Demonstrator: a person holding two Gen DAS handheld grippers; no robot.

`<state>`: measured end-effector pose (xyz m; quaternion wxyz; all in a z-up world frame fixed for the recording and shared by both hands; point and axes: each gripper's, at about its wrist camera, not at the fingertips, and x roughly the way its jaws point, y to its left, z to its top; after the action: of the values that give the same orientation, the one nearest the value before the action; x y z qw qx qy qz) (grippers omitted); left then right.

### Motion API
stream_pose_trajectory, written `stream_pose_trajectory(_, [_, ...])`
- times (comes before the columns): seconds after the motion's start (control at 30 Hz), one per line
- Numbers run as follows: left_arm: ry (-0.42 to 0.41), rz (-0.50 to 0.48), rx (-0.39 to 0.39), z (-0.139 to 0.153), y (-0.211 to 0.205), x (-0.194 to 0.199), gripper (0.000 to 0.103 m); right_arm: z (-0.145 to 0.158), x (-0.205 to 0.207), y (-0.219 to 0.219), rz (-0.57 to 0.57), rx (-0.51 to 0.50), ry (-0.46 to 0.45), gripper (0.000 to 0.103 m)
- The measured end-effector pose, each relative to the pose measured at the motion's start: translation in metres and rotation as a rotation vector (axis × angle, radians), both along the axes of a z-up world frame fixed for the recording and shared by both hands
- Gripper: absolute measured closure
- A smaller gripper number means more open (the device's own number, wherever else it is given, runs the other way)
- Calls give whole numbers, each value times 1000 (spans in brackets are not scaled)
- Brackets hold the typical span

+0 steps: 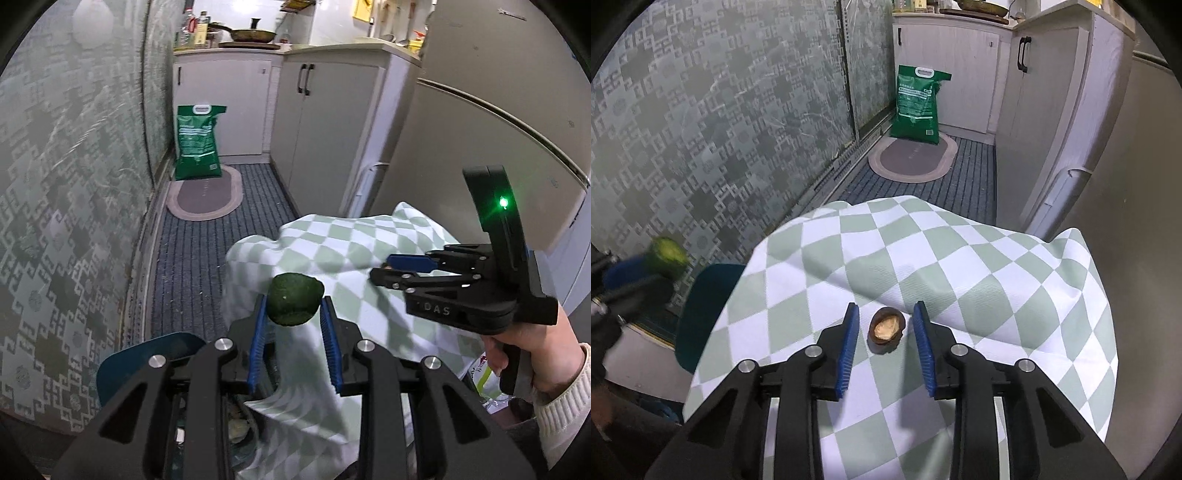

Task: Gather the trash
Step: 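Grasp the green fruit with left tool while right tool grasps the walnut shell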

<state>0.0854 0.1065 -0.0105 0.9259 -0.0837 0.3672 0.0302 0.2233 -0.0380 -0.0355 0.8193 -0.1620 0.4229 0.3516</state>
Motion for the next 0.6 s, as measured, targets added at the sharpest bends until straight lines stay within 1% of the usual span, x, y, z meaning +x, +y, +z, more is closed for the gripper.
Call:
stream_pose_trajectory(0.07, [11, 9, 8, -2, 4, -3, 72, 0, 0, 1, 2, -5, -5, 74])
stream_pose_trajectory(0.13, [23, 17, 12, -3, 9, -6, 72, -1, 1, 1, -1, -7, -6, 81])
stream_pose_trajectory(0.2, [33, 30, 17, -5, 15, -9, 72, -2, 2, 1, -5, -13, -10, 85])
stream_pose_trajectory(0.4, [71, 65, 19, -15, 33, -17, 72, -2, 1, 1, 0, -20, -24, 85])
stream_pose_trajectory(0.6, [135, 87, 24, -30, 46, -21, 72, 14, -6, -1, 14, 39, -20, 85])
